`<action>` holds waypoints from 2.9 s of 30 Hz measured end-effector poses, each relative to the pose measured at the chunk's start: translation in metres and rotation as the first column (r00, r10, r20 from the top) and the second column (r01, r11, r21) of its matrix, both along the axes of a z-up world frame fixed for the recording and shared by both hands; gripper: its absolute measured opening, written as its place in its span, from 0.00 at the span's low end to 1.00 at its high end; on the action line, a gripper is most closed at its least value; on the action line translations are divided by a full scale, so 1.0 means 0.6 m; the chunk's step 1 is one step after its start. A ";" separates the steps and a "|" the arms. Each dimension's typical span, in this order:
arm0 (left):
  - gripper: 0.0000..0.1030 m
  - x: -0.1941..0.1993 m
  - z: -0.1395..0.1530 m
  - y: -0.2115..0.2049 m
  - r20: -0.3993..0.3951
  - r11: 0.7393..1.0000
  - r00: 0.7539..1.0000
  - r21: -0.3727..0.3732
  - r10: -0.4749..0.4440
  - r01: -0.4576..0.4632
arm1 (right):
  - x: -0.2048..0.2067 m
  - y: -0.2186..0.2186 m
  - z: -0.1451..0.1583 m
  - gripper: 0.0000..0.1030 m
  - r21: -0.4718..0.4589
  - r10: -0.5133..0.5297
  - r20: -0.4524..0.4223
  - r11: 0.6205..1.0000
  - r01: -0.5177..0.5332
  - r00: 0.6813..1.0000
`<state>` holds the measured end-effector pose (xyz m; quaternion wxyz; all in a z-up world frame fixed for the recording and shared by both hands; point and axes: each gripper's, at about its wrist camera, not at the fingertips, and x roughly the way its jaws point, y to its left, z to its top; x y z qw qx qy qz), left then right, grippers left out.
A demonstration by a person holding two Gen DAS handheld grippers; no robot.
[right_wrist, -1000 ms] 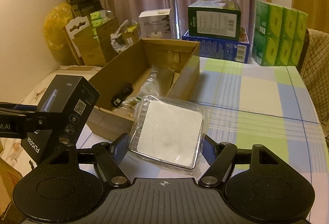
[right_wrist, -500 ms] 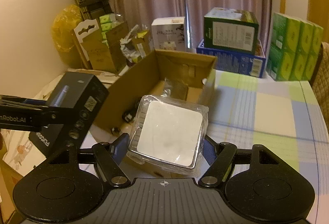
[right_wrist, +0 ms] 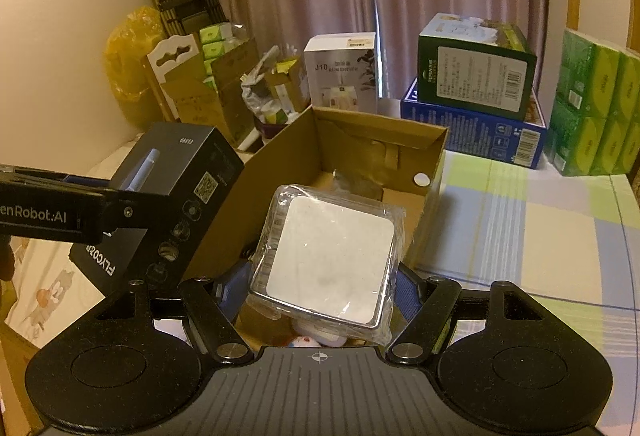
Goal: Organize objects
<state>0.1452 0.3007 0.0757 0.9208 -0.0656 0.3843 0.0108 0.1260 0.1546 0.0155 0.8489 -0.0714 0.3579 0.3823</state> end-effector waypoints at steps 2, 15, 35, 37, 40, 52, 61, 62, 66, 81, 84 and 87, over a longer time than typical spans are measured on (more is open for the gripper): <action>0.73 0.013 -0.002 0.001 -0.003 1.000 1.000 0.003 -0.002 0.002 | 0.009 0.003 -0.003 0.68 0.001 -0.002 -0.006 1.000 0.002 1.000; 0.81 0.073 -0.022 0.002 -0.013 0.999 1.000 0.026 -0.020 0.020 | 0.057 -0.008 -0.022 0.68 0.014 -0.030 -0.043 0.999 0.030 0.999; 0.81 0.028 -0.031 0.019 -0.033 0.999 0.999 0.030 0.025 -0.024 | 0.042 -0.003 -0.014 0.68 0.027 -0.018 -0.060 0.999 0.020 0.998; 0.81 0.025 -0.030 0.022 -0.032 0.999 0.999 0.030 0.031 -0.030 | 0.040 -0.001 -0.012 0.68 0.029 -0.016 -0.061 0.999 0.018 0.998; 0.82 0.021 -0.027 0.028 -0.029 0.999 0.999 0.031 0.040 -0.040 | 0.039 0.001 -0.010 0.68 0.036 -0.016 -0.068 0.999 0.018 0.998; 0.94 -0.003 -0.025 0.046 -0.004 0.996 0.996 0.029 0.086 -0.085 | 0.057 -0.004 -0.002 0.82 0.151 -0.040 -0.096 0.987 0.055 0.995; 0.99 -0.032 -0.032 0.036 -0.002 0.995 0.996 0.034 0.091 -0.091 | 0.039 -0.038 -0.002 0.82 0.103 -0.080 -0.121 0.990 0.093 0.989; 0.99 -0.037 -0.032 0.033 -0.001 0.995 0.996 0.038 0.091 -0.091 | 0.036 -0.043 0.000 0.82 0.100 -0.083 -0.122 0.990 0.095 0.989; 0.99 -0.061 -0.027 0.022 0.014 0.995 0.996 0.045 0.085 -0.086 | 0.019 -0.057 0.010 0.82 0.083 -0.098 -0.116 0.991 0.108 0.988; 0.99 -0.150 0.001 -0.044 0.035 0.995 0.997 0.081 0.062 -0.065 | -0.066 -0.121 0.035 0.82 0.015 -0.154 -0.105 0.988 0.157 0.982; 0.99 -0.165 0.004 -0.054 0.025 0.996 0.998 0.068 0.060 -0.062 | -0.083 -0.135 0.034 0.82 0.006 -0.153 -0.117 0.988 0.155 0.981; 0.99 -0.181 0.005 -0.064 0.021 0.996 0.998 0.051 0.067 -0.068 | -0.100 -0.148 0.035 0.82 -0.002 -0.154 -0.116 0.988 0.155 0.981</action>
